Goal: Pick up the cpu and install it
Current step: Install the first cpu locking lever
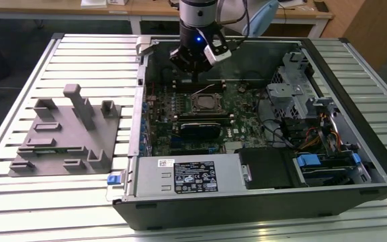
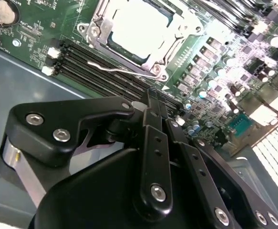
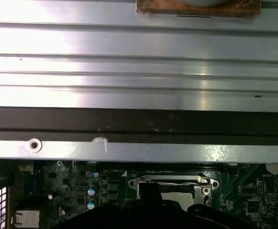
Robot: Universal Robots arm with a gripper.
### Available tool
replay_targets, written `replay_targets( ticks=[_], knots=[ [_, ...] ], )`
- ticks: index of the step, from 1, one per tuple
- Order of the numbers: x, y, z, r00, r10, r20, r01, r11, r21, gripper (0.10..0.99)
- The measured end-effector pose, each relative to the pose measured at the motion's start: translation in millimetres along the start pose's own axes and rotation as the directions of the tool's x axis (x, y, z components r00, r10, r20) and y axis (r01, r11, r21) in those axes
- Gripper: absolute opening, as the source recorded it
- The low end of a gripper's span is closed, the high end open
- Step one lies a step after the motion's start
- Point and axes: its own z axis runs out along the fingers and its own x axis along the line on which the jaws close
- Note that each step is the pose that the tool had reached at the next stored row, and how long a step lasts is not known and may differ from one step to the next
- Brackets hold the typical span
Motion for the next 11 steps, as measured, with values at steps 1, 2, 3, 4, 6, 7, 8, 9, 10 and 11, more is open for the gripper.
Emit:
replay_targets(
  ticks=[1, 2, 3, 4, 6, 7, 8, 9, 10, 11],
  knots=[
    [-1.2, -0.1, 1.0, 1.0000, 0.000, -0.0001, 0.000, 1.0000, 0.000, 0.106],
    [-2.6, -0.1, 1.8, 1.0000, 0.000, -0.0002, 0.000, 1.0000, 0.000, 0.106],
    [-4.4, 0.0, 2.5, 1.0000, 0.000, -0.0003, 0.000, 1.0000, 0.000, 0.106],
    [-5.9, 0.1, 3.3, 1.0000, 0.000, -0.0001, 0.000, 1.0000, 0.000, 0.106],
    [-8.2, 0.0, 4.9, 1.0000, -0.002, -0.0001, 0.002, 1.0000, 0.000, 0.106],
    [-8.6, 0.0, 5.5, 1.0000, -0.008, -0.0002, 0.008, 1.0000, 0.000, 0.106],
    [-8.9, 0.0, 6.1, 0.9998, -0.018, -0.0004, 0.018, 0.9998, -0.001, 0.106],
    [-9.3, -0.1, 6.8, 0.9997, -0.026, -0.0008, 0.026, 0.9997, -0.001, 0.106],
    [-9.9, -0.1, 7.6, 0.9995, -0.032, -0.0012, 0.032, 0.9995, -0.001, 0.106],
    [-10.9, -0.1, 8.5, 0.9994, -0.034, -0.0013, 0.034, 0.9994, -0.001, 0.106]
  ],
)
